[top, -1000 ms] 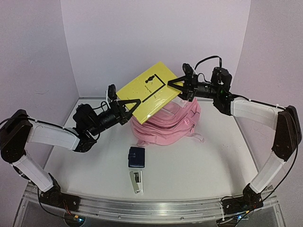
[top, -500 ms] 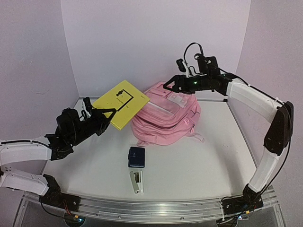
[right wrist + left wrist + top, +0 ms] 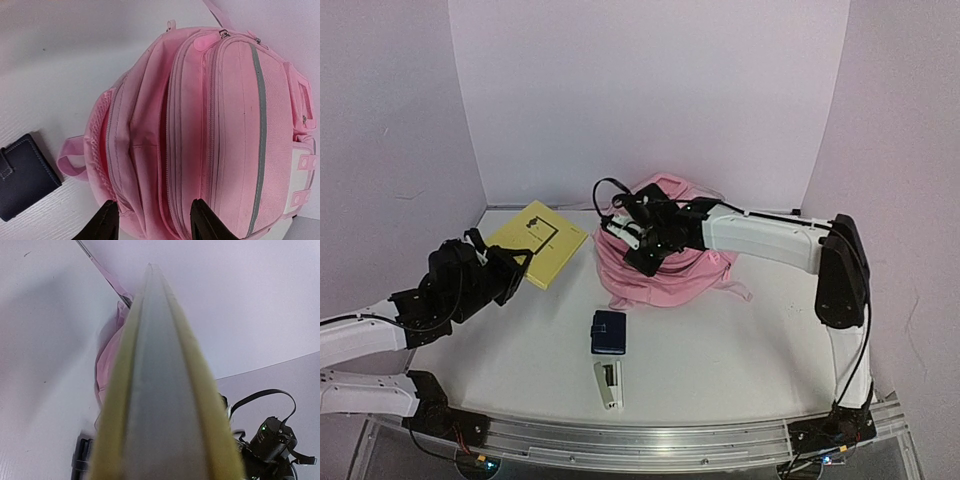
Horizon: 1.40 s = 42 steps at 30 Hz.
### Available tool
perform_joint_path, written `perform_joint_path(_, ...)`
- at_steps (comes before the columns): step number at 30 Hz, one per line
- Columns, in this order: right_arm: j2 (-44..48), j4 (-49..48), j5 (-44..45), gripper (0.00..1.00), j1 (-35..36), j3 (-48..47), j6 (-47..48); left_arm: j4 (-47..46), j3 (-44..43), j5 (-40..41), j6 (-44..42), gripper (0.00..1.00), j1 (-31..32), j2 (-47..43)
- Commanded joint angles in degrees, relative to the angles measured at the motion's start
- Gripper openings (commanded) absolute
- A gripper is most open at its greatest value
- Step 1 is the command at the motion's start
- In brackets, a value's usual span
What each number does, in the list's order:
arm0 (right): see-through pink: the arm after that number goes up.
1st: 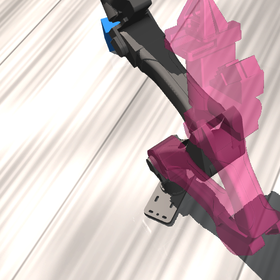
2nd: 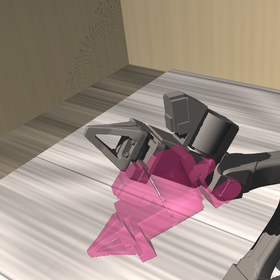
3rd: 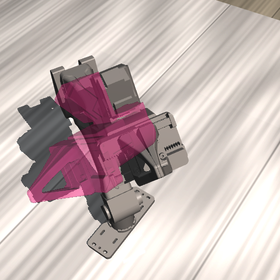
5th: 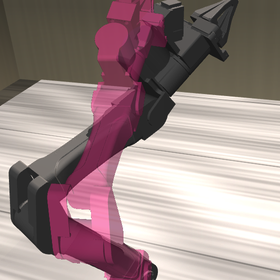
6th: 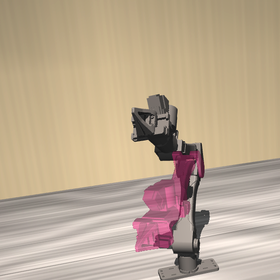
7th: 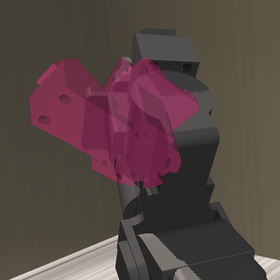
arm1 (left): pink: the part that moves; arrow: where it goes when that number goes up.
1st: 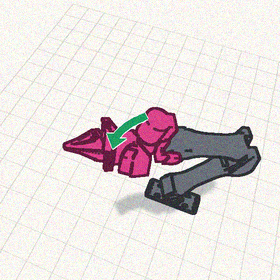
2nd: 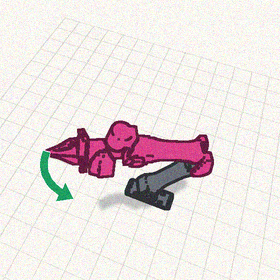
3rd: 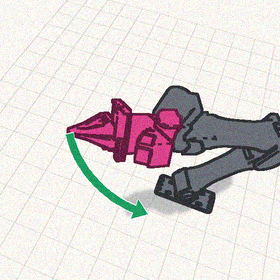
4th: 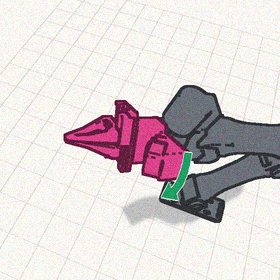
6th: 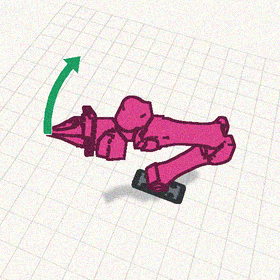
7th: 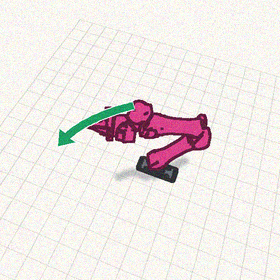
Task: Pack the student bag
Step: Place the book in the student bag.
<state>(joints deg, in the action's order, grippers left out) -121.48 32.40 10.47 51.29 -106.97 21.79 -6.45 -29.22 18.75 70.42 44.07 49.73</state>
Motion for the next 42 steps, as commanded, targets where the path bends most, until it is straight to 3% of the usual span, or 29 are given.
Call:
perform_joint_path(1,-3.55,-2.29,10.54,0.49,0.02,-5.03,6.87,-3.02,-0.62,2.86,1.09,0.00,-0.16,-3.37)
perform_joint_path(8,-6.83,-4.39,12.93,0.47,0.25,-4.73,10.51,-1.59,0.87,3.94,2.33,0.00,-0.11,-5.74)
perform_joint_path(15,-9.13,-9.59,21.99,0.47,0.54,-2.57,16.20,-1.86,1.17,2.98,3.21,0.00,-0.10,-4.74)
perform_joint_path(18,-8.63,-11.52,24.62,0.34,0.47,-2.05,17.48,-2.06,1.21,2.66,3.41,0.00,-0.11,-4.05)
perform_joint_path(23,-6.10,-11.92,24.91,0.02,0.56,-3.17,16.93,-3.12,1.32,1.64,3.15,0.00,-0.13,-2.65)
perform_joint_path(24,-5.24,-11.78,24.66,0.00,0.55,-3.50,16.69,-3.69,1.41,1.13,2.70,0.00,-0.17,-2.08)
perform_joint_path(33,0.30,-4.98,17.51,0.00,0.46,-11.64,9.95,-21.33,3.79,-9.60,0.67,0.00,-0.14,6.30)
perform_joint_path(42,-0.63,-0.83,13.83,0.00,0.46,-19.93,6.65,-38.07,0.86,-18.10,-0.05,0.00,-0.15,17.01)
